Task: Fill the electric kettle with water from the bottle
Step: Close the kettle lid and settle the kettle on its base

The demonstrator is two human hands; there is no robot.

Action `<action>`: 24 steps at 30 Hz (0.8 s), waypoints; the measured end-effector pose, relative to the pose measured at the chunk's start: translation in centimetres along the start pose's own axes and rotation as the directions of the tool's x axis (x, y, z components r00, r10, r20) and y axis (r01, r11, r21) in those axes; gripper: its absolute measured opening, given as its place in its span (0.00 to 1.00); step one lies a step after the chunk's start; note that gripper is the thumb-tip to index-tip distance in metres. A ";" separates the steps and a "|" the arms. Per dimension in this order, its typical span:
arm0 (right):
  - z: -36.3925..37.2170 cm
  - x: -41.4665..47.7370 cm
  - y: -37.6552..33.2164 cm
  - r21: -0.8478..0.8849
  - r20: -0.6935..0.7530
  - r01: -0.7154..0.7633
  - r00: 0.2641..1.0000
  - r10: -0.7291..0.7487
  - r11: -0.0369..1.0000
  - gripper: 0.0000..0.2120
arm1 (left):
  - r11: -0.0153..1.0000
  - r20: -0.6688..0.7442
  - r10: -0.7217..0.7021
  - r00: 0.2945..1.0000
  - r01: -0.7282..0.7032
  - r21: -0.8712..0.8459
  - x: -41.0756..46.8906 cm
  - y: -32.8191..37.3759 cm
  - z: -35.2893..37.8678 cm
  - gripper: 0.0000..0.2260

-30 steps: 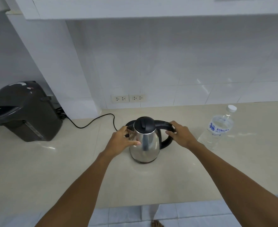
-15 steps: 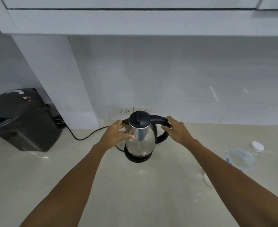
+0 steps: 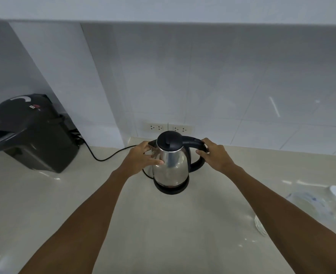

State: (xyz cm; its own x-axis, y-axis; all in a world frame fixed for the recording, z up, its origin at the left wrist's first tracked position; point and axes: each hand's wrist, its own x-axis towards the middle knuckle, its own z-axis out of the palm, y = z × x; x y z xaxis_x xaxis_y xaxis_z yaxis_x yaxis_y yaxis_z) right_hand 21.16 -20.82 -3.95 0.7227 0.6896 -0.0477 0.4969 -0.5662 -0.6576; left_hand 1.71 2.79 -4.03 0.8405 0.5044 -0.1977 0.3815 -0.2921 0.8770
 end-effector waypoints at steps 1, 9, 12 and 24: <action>0.0 -0.2 0.0 -0.003 0.001 0.002 1.000 -0.002 1.000 0.11 | 1.000 0.003 -0.002 1.000 0.002 0.000 -0.1 0.0 0.0 0.34; -0.3 -1.6 -0.4 -0.028 0.023 -0.002 1.000 0.003 1.000 0.11 | 0.999 0.023 -0.038 0.999 0.038 -0.009 -0.6 -0.6 -0.1 0.33; -0.2 -2.2 -0.1 -0.010 0.027 -0.060 0.998 0.061 0.998 0.11 | 0.999 0.062 -0.035 0.997 0.034 0.009 -0.4 -0.5 0.6 0.32; -2.4 -3.6 -1.7 0.491 0.293 -0.438 0.897 0.331 0.753 0.17 | 0.982 0.069 0.050 0.996 -0.062 0.179 -1.1 1.3 0.8 0.47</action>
State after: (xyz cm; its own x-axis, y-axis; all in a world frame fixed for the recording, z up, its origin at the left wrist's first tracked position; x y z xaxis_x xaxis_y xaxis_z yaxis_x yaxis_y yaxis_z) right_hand 18.83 -23.44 -0.89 0.6721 0.5632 -0.4807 -0.1789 -0.5065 -0.8435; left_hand 1.62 1.19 -3.00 0.8831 0.4320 -0.1830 0.3913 -0.4632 0.7952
